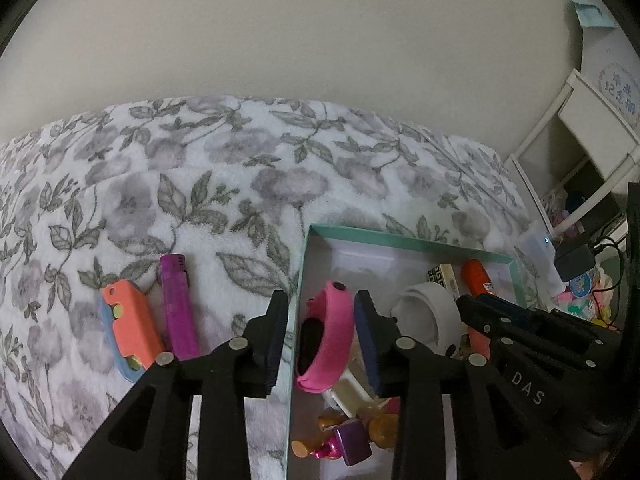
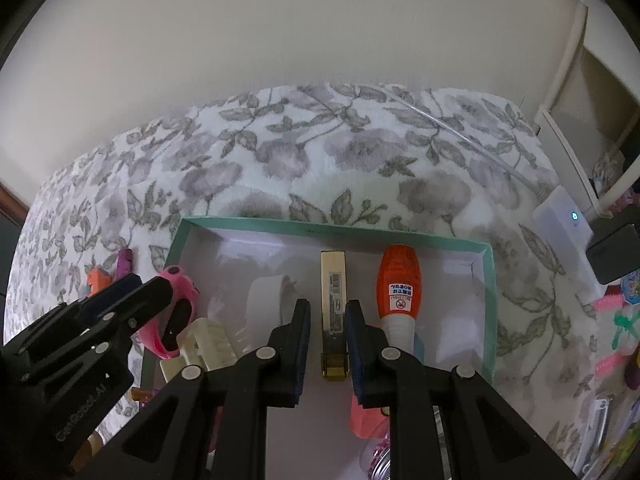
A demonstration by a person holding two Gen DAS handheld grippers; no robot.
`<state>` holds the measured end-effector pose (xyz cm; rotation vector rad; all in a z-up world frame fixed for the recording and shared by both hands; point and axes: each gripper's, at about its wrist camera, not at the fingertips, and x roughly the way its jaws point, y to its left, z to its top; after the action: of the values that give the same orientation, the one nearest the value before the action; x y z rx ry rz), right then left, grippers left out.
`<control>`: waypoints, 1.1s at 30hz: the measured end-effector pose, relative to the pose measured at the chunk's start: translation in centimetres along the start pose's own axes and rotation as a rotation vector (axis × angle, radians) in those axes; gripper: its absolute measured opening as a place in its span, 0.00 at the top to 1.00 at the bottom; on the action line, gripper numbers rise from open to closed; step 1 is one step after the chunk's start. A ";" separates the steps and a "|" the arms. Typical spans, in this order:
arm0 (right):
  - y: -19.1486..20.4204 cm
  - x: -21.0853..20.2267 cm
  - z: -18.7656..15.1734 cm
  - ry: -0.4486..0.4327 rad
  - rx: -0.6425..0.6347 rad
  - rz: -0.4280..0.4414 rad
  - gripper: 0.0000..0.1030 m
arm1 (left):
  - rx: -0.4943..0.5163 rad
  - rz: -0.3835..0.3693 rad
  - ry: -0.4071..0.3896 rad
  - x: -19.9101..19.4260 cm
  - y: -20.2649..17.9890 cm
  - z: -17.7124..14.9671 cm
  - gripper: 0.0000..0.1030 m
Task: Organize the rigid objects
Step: 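Lower and release the harmonica with right while left releases the strap in the tray, then move both open grippers back toward the orange-blue toy phone and magenta lighter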
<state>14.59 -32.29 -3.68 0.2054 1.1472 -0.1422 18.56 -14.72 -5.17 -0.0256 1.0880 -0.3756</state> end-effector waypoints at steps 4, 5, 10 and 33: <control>0.2 -0.6 0.1 -0.018 -0.004 -0.005 0.81 | -0.022 0.000 -0.009 -0.7 0.4 0.3 0.60; 0.2 -0.8 0.2 -0.024 -0.006 -0.006 0.81 | -0.028 0.002 -0.012 -0.8 0.5 0.3 0.57; 0.5 -1.9 0.4 -0.057 -0.014 -0.018 0.81 | -0.058 0.019 -0.027 -1.8 1.2 0.7 0.53; 0.8 -3.2 0.9 -0.142 -0.011 -0.056 0.16 | -0.154 0.201 -0.032 -2.3 4.4 0.9 0.07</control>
<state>14.30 -31.69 -0.32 0.1510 1.0124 -0.1972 19.65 -10.04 -3.70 -0.0581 1.0747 -0.1099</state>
